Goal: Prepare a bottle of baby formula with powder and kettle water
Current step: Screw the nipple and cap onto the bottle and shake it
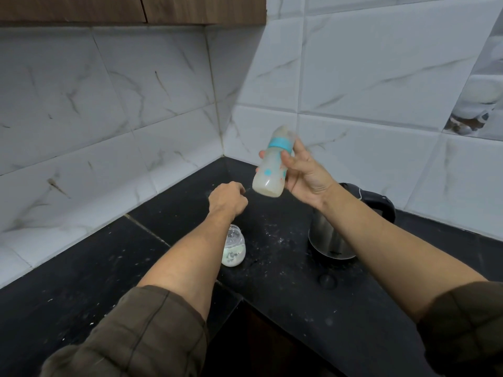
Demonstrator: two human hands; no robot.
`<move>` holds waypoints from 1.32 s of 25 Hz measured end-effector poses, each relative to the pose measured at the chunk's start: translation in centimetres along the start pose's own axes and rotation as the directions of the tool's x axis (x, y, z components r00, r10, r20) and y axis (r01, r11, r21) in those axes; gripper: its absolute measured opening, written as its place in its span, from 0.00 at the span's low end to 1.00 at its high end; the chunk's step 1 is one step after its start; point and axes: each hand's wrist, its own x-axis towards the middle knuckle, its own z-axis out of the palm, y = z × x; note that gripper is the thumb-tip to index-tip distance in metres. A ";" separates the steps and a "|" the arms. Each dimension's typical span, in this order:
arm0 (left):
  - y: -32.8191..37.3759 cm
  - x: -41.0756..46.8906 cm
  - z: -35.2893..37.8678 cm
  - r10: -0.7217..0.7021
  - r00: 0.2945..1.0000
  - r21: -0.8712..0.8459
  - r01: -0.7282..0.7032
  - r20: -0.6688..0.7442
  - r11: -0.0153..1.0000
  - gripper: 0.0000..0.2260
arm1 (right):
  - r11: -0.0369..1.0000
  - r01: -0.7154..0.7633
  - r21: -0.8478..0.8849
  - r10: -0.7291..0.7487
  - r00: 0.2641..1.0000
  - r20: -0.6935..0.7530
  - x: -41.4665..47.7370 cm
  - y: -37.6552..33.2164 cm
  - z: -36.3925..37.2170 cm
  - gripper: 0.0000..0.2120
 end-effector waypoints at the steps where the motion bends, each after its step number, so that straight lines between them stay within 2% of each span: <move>1: -0.1 0.0 0.0 -0.002 1.000 -0.005 0.002 -0.002 1.000 0.17 | 0.999 0.019 0.033 -0.017 0.998 -0.062 0.1 -0.2 0.3 0.51; 3: -0.4 0.2 0.0 -0.010 1.000 -0.008 0.010 -0.006 1.000 0.17 | 0.999 0.022 0.034 -0.019 0.996 -0.091 0.2 -0.3 0.3 0.53; 6: -0.4 0.5 0.0 -0.001 1.000 0.024 0.000 0.006 1.000 0.13 | 0.992 -0.070 -0.103 0.081 0.991 0.109 -0.2 0.9 0.0 0.44; 7: -0.4 0.5 0.0 0.005 1.000 0.033 -0.005 0.009 0.999 0.12 | 0.989 -0.075 -0.130 0.093 0.986 0.136 -0.2 1.1 -0.1 0.42; 8: -0.4 0.5 -0.1 0.003 1.000 0.037 -0.003 0.008 0.999 0.12 | 0.991 -0.070 -0.118 0.084 0.989 0.120 -0.1 1.2 0.0 0.42; 11: -0.5 0.5 -0.1 -0.017 1.000 0.009 0.016 0.004 1.000 0.16 | 1.000 -0.027 0.010 0.028 0.997 -0.074 0.1 0.8 0.3 0.48; 12: -0.6 0.5 0.0 -0.020 1.000 0.004 0.020 0.005 1.000 0.16 | 0.999 -0.034 0.005 0.034 0.996 -0.078 0.1 0.8 0.1 0.46; 14: -0.7 0.5 0.1 -0.018 1.000 0.002 0.018 0.010 1.000 0.15 | 0.995 -0.075 -0.065 0.075 0.997 0.004 -0.2 1.2 -0.1 0.37; 16: -0.8 0.6 0.2 -0.020 1.000 -0.006 0.020 0.013 1.000 0.15 | 0.995 -0.070 -0.075 0.069 0.998 -0.012 -0.3 1.3 -0.2 0.29; 19: -0.8 0.6 0.1 -0.027 1.000 -0.009 0.027 -0.001 1.000 0.19 | 0.998 0.032 0.059 -0.011 0.947 -0.321 0.5 0.9 -0.1 0.23; 20: -0.7 0.5 0.0 -0.027 1.000 -0.009 0.027 -0.002 1.000 0.19 | 0.996 0.032 0.087 0.003 0.927 -0.376 0.6 0.9 -0.2 0.21; 21: -0.6 0.6 0.1 -0.025 1.000 -0.009 0.025 0.000 1.000 0.19 | 0.997 -0.009 0.080 0.039 0.928 -0.371 0.5 1.0 -0.2 0.19; 23: -0.3 0.6 0.2 -0.025 1.000 -0.012 0.025 0.012 1.000 0.17 | 0.988 -0.150 -0.035 0.140 0.967 -0.215 -0.1 1.3 -0.3 0.20; 25: -0.1 0.6 0.3 -0.026 0.999 -0.011 0.026 0.019 1.000 0.16 | 0.978 -0.172 -0.114 0.161 0.981 -0.105 -0.6 1.5 -0.4 0.23; 26: 0.0 0.5 0.3 -0.027 0.999 -0.009 0.027 0.018 1.000 0.17 | 0.984 -0.152 -0.092 0.139 0.981 -0.133 -0.5 1.3 -0.3 0.25; 27: -0.1 0.4 0.3 -0.026 1.000 -0.008 0.027 0.014 1.000 0.18 | 0.991 -0.127 -0.032 0.117 0.968 -0.224 -0.4 1.1 -0.3 0.26; 29: -0.3 0.4 0.4 -0.024 1.000 -0.010 0.024 0.009 1.000 0.19 | 0.990 -0.112 0.080 0.135 0.909 -0.394 -0.1 1.1 -0.7 0.26; 30: -0.3 0.4 0.4 -0.022 1.000 -0.008 0.022 0.013 1.000 0.19 | 0.987 -0.150 0.053 0.159 0.907 -0.391 -0.2 1.1 -0.9 0.24; 33: -0.2 0.5 0.2 -0.021 1.000 -0.006 0.021 0.023 1.000 0.18 | 0.954 -0.259 -0.153 0.220 0.948 -0.230 -0.9 2.1 -1.2 0.17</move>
